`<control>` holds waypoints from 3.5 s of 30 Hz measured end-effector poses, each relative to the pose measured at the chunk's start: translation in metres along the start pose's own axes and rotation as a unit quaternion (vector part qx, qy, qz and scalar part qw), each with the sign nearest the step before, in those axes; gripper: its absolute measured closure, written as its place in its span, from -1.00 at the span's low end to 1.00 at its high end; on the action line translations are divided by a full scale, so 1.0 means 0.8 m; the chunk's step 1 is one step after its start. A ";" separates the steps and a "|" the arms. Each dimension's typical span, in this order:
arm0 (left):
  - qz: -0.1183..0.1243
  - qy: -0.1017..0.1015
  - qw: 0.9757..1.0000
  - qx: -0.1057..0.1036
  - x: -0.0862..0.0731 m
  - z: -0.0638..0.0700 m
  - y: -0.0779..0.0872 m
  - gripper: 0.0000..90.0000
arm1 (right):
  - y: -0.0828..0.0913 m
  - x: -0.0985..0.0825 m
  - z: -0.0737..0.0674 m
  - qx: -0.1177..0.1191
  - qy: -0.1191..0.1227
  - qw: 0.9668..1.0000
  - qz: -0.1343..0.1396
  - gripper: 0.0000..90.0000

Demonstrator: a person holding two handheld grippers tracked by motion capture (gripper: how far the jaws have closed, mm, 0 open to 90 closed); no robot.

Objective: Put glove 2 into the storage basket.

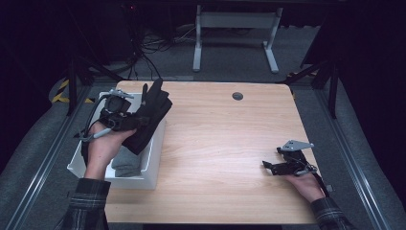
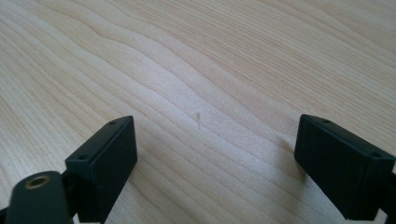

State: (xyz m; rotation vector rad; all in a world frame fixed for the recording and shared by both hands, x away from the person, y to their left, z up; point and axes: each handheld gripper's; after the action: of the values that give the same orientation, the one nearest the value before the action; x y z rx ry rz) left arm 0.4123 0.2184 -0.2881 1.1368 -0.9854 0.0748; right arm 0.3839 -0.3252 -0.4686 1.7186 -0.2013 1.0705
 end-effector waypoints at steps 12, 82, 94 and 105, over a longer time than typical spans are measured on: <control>-0.024 0.073 0.997 0.031 -0.046 -0.047 -0.002 0.51 | 0.000 0.000 0.000 0.000 0.001 1.000 0.000 -0.70; 0.025 -0.030 0.999 -0.036 0.014 0.067 -0.061 -0.52 | 0.000 0.000 0.000 0.000 0.001 1.000 0.000 -0.70; 0.035 -0.058 0.996 -0.062 0.016 0.102 -0.084 -0.54 | 0.000 0.000 0.000 0.001 0.001 1.000 0.000 -0.70; 0.033 -0.088 0.993 -0.076 0.011 0.132 -0.105 -0.58 | 0.000 0.000 0.000 0.001 0.001 1.000 0.000 -0.70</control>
State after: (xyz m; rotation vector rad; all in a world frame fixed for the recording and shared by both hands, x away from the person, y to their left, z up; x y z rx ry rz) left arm 0.3952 0.0929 -0.3358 0.9840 -1.1654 -0.0484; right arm 0.3843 -0.3252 -0.4686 1.7186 -0.1987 1.0723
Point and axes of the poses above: each handheld gripper's, and its own axes: y roughly backward along the jaws, x roughly out of its top, z roughly to its right, and after that the axes turned 6 degrees about -y, right-handed
